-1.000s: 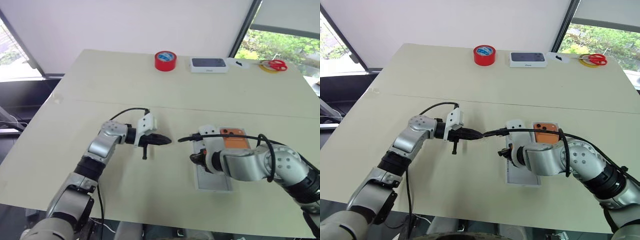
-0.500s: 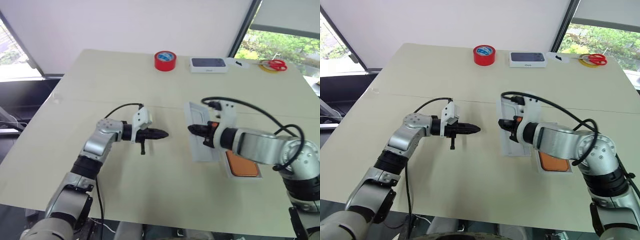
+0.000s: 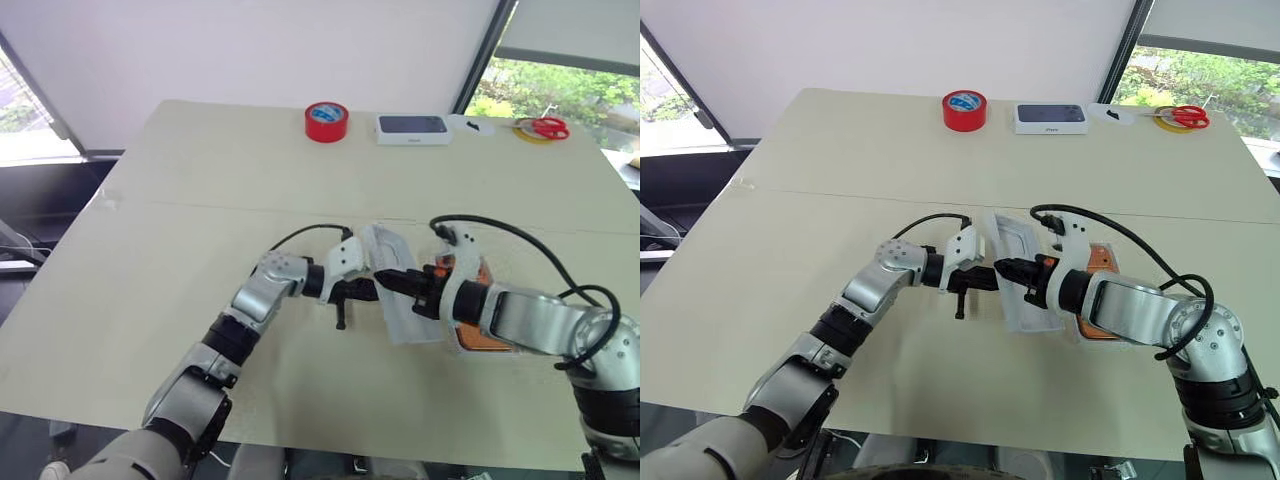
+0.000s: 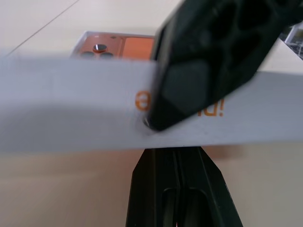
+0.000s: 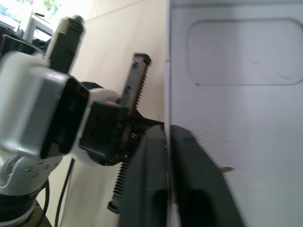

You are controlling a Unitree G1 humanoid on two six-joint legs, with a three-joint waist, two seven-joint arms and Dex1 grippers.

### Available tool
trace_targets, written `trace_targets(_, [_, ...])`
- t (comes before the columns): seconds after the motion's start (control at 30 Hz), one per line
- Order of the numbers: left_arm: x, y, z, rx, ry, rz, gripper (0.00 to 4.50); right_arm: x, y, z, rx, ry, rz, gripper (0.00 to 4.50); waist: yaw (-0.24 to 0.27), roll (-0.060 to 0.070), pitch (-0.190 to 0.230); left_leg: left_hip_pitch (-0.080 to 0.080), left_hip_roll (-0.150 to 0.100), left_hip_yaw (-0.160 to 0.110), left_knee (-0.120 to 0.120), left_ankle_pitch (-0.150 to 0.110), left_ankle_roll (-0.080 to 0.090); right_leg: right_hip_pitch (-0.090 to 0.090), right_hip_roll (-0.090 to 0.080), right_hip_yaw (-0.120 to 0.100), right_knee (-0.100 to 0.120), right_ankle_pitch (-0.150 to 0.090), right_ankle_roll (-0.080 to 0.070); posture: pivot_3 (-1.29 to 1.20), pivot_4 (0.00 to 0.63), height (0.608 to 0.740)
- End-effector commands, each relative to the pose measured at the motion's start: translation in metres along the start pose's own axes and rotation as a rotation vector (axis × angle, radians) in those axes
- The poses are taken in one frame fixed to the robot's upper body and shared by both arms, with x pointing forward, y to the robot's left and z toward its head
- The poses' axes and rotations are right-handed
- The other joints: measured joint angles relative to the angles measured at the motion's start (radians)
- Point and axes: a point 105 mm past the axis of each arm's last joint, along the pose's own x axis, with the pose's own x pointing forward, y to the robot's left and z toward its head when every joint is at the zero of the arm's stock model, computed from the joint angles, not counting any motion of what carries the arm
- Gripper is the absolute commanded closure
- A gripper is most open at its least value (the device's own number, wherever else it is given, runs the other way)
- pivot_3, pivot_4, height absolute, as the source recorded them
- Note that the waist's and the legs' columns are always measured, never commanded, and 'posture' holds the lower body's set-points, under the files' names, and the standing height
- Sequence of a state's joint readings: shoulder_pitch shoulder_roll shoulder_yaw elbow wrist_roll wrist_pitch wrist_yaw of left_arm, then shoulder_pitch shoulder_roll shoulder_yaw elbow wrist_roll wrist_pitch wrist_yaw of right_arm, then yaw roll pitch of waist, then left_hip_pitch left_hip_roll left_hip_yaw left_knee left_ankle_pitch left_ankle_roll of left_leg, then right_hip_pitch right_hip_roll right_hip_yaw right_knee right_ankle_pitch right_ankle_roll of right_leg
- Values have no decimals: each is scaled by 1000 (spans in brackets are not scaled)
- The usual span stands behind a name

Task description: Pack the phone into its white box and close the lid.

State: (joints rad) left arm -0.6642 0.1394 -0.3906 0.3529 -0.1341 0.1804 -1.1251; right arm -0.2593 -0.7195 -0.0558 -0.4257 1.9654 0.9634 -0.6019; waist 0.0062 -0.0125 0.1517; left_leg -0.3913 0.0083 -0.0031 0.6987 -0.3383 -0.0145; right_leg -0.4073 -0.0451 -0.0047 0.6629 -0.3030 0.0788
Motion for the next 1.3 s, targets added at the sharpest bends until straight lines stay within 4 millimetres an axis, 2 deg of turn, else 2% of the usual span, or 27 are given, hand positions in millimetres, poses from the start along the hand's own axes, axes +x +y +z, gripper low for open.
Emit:
trace_targets(0.03, [4, 1, 17, 61, -41, -3, 4500, -4, 2, 6, -6, -29, 3, 2616, 1, 0, 0, 0, 0, 0, 0, 0, 0, 0, 0, 0, 0, 0, 0, 0, 150, 724])
trace_targets(0.17, [2, 5, 16, 67, -38, 12, 4500, -13, -6, 11, -63, -16, -44, 630, 5, 0, 0, 0, 0, 0, 0, 0, 0, 0, 0, 0, 0, 0, 0, 0, 150, 724])
trace_targets(0.43, [-1, 13, 22, 79, -56, 47, 4500, -36, -29, 22, -149, 26, -177, 630, 6, 0, 0, -1, -1, 0, 0, 0, 0, 1, -1, 0, -2, 0, 0, 0, 150, 724])
trace_targets(0.67, [9, 25, 44, 93, -134, 107, 4500, -72, -40, 55, -232, -13, -286, 630, 8, 0, 0, -1, -1, 0, 0, 0, 0, 1, -1, 0, -3, 0, 0, 0, 150, 724])
trace_targets(0.8, [25, 17, 52, 103, -157, 62, 4500, -91, -45, 76, -236, -90, -350, 630, 8, 0, 0, -1, -1, 0, 0, 0, 0, 1, -1, 0, -3, 0, 0, 0, 150, 724])
trace_targets(0.83, [30, 14, 54, 107, -158, 43, 4500, -96, -47, 80, -246, -104, -372, 1147, 8, -1, 0, -1, -1, 0, 0, 0, 0, 1, -1, 0, -3, 0, 0, 0, 150, 724])
trace_targets(0.87, [35, 11, 55, 108, -160, 26, 4500, -100, -50, 83, -265, -107, -398, 1378, 8, 0, 0, -1, -1, 0, 0, 0, 0, 1, -1, 0, -3, 0, 0, 0, 150, 724])
trace_targets(0.93, [49, 4, 57, 102, -162, -4, 4500, -107, -55, 87, -345, -106, -465, 2301, 9, 0, 0, -1, -1, 0, 0, 0, 0, 1, -1, 0, -3, 0, 0, 0, 150, 724])
trace_targets(1.07, [70, -4, 56, 103, -149, -36, 4500, -111, -57, 94, -472, -135, -519, 4423, 9, 0, 0, -1, -2, 1, 0, 0, 1, 2, -1, 0, -3, 0, 0, 0, 150, 724])
trace_targets(1.2, [84, -7, 57, 77, -157, -43, 4500, -111, -59, 91, -656, -104, -585, 4423, 7, 0, 0, 0, -1, 0, 0, 0, 1, 1, 0, 0, -3, 0, 0, 0, 150, 724])
trace_targets(1.3, [83, -1, 61, 58, -177, -10, 4500, -109, -67, 83, -755, -55, -632, 4423, 7, 0, 0, 0, -1, 1, 0, 0, 1, 1, 1, 0, -3, 0, 0, 0, 150, 724])
